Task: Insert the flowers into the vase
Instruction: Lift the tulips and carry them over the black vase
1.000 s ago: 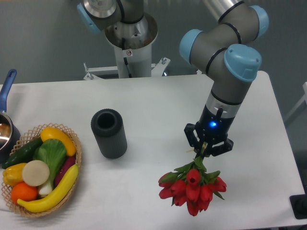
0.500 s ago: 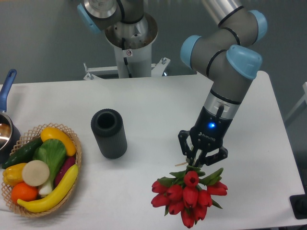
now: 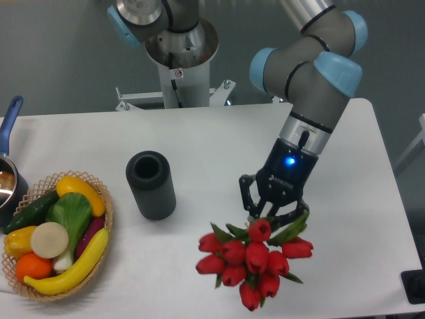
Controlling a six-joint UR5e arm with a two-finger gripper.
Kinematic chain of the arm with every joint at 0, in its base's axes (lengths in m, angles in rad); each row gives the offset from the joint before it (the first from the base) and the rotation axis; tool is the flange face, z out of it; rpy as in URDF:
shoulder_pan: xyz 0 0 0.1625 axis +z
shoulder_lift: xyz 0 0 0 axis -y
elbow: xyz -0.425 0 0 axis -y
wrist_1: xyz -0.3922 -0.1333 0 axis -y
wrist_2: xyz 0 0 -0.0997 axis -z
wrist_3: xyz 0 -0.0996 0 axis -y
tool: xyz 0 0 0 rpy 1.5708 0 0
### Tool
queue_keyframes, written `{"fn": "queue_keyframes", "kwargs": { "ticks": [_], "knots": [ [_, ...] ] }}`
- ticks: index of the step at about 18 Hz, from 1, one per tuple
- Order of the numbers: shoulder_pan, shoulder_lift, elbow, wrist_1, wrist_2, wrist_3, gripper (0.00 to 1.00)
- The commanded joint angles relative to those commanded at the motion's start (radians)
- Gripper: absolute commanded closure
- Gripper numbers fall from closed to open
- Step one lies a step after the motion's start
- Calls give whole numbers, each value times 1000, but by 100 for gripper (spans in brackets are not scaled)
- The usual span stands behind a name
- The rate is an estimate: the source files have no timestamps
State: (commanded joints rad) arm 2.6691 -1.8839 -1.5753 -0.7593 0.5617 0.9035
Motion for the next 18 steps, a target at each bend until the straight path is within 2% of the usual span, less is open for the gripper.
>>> {"fn": "queue_keyframes", "kwargs": {
  "ticks": [3, 7, 16, 18],
  "knots": [
    [2, 48, -18, 0, -63, 0, 93],
    [6, 75, -25, 0, -129, 0, 93],
    [38, 155, -121, 2, -250, 6, 92],
    [40, 181, -170, 2, -299, 32, 92]
  ]
}}
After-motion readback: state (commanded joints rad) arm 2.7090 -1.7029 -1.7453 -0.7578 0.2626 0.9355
